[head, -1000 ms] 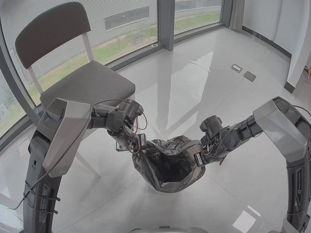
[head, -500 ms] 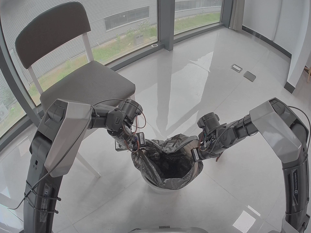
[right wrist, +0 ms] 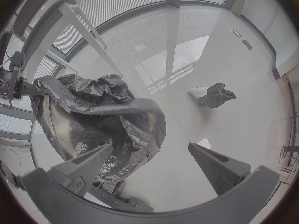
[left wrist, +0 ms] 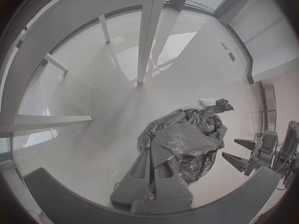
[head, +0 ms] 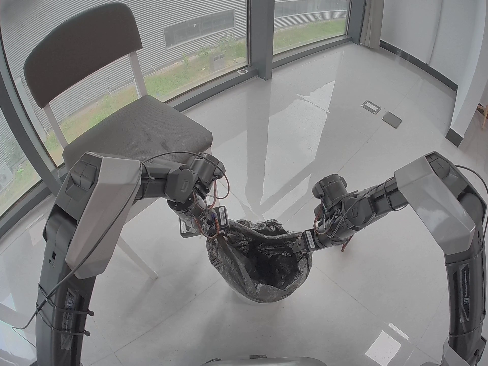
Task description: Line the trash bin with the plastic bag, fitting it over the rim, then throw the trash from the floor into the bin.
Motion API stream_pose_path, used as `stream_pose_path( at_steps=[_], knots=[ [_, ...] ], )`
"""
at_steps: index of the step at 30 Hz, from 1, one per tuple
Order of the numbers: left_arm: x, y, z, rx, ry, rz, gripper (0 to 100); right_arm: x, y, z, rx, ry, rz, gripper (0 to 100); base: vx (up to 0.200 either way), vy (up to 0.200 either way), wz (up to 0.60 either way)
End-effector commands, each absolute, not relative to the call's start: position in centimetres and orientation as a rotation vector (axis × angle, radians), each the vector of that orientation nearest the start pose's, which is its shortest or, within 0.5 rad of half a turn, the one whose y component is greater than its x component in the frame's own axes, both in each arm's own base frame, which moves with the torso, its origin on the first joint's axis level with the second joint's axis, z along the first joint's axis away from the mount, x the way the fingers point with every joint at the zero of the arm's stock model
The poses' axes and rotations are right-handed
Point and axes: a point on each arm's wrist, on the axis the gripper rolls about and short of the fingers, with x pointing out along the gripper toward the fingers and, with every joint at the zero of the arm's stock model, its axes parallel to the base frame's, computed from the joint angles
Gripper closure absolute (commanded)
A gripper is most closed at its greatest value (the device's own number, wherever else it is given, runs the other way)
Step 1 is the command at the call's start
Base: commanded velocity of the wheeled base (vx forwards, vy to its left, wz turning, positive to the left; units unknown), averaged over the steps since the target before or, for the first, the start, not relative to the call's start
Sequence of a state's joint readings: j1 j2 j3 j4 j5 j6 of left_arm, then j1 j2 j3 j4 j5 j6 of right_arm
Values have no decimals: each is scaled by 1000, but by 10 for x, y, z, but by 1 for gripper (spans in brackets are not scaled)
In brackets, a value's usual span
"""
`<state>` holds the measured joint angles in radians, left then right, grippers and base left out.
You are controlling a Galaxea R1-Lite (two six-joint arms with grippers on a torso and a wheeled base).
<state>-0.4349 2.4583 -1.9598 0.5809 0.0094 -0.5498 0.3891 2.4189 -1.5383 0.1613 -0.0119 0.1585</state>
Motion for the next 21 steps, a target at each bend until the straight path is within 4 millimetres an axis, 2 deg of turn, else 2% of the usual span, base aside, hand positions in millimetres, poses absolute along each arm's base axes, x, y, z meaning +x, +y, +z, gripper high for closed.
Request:
stream_pose_path(
  at_steps=[1,12,21],
  knots=[
    [427,-194,85,-264,1117,-61,100,411,168,38,-60,1018,264,0,0,0,0],
    [433,-183,75,-239,1107,22,100,405,176,54,-65,985,289,0,0,0,0],
    [432,-183,74,-230,1103,35,100,403,181,54,-70,985,301,0,0,0,0]
  ],
)
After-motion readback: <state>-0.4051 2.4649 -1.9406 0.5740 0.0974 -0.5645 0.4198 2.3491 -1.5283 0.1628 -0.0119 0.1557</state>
